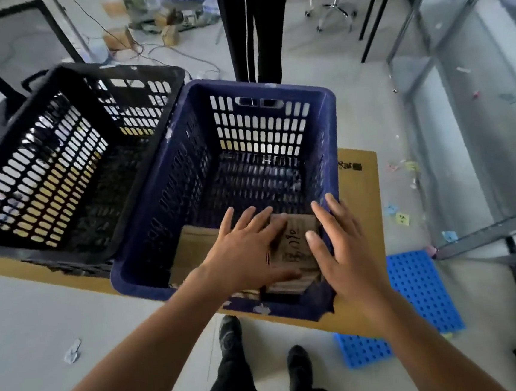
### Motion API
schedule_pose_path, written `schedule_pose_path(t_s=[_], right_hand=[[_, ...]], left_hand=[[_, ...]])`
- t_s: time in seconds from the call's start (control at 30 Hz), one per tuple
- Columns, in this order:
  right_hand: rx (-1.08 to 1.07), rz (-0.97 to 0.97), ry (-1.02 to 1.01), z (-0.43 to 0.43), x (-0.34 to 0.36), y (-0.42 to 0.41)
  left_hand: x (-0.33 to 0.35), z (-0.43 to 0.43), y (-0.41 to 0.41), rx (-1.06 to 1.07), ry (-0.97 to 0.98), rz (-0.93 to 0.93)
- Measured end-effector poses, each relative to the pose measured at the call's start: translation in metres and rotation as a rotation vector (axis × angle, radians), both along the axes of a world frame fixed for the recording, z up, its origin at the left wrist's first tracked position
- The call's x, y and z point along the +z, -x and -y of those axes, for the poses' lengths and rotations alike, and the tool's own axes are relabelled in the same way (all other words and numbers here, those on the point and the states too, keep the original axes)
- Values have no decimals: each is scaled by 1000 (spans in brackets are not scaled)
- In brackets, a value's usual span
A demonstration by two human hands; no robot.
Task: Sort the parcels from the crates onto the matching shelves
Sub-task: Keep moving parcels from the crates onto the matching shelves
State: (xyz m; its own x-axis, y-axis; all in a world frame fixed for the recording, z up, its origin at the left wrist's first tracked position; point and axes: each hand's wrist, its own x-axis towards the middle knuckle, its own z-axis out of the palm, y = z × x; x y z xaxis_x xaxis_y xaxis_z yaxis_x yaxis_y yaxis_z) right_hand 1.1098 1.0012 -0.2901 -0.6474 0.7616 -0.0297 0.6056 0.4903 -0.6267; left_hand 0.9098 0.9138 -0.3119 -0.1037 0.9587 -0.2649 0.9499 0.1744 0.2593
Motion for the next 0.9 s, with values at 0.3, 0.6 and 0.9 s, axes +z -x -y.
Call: schedule_pose_path(t_s=[0.3,0.6,0.9], right_hand=[[-270,-43,-8,17,-4,26],[-370,-192,179,33,37,40],[-344,-558,214,75,74,31]], left_hand=[[-2,-48,50,-105,-21,416],[41,-47,68,-49,-329,881],[88,20,30,38,-382,1370]])
